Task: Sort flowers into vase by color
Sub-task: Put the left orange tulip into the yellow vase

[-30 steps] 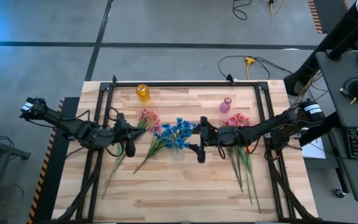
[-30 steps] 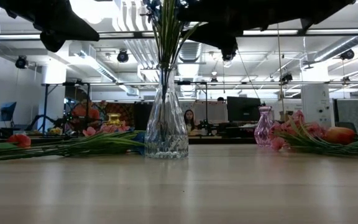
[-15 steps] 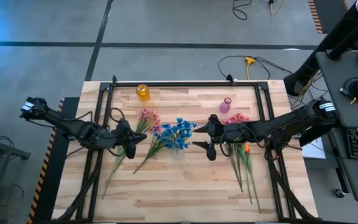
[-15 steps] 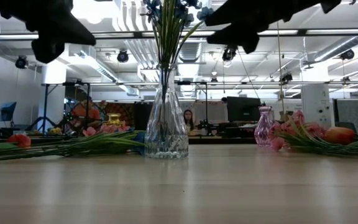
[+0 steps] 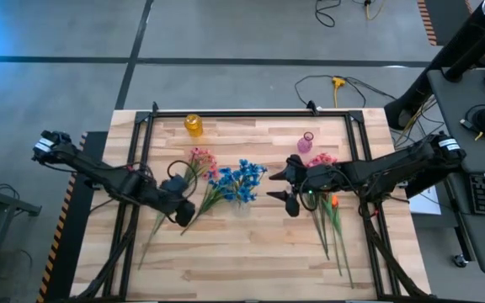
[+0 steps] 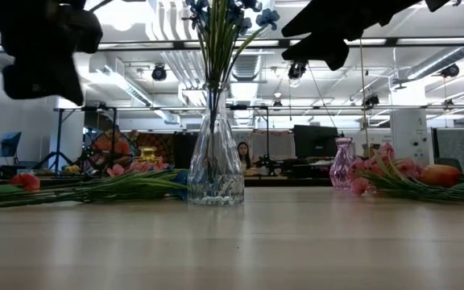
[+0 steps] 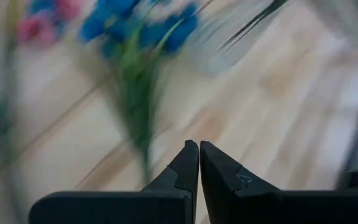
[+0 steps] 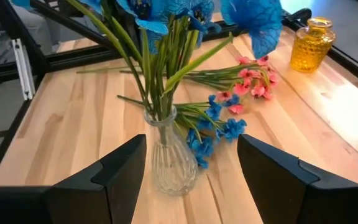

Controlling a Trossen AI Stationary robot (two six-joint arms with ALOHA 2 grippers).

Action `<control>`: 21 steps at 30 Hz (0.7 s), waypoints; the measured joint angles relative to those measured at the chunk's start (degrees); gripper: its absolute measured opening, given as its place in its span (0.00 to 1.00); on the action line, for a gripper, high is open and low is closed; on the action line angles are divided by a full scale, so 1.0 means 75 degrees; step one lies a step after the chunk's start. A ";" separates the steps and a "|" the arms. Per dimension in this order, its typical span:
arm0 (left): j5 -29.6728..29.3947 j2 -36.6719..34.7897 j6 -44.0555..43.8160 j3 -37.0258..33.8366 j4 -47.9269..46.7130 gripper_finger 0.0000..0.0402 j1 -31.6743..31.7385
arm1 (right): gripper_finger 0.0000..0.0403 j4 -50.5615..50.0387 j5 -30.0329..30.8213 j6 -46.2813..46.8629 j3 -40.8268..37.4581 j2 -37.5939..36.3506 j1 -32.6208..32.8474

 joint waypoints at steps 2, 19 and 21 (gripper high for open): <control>0.0154 0.0300 -0.0319 0.0469 -0.1066 0.00 -0.0033 | 0.61 -0.0002 -0.0039 0.0000 0.0000 -0.0004 0.0000; 0.1327 0.2157 -0.2177 0.0925 -0.3544 0.00 -0.0688 | 0.61 -0.0016 -0.0261 0.0067 0.0000 -0.0067 0.0034; 0.1416 0.2084 -0.2529 0.0665 -0.3531 0.00 -0.0692 | 0.61 -0.0016 -0.0262 0.0064 0.0000 -0.0067 0.0047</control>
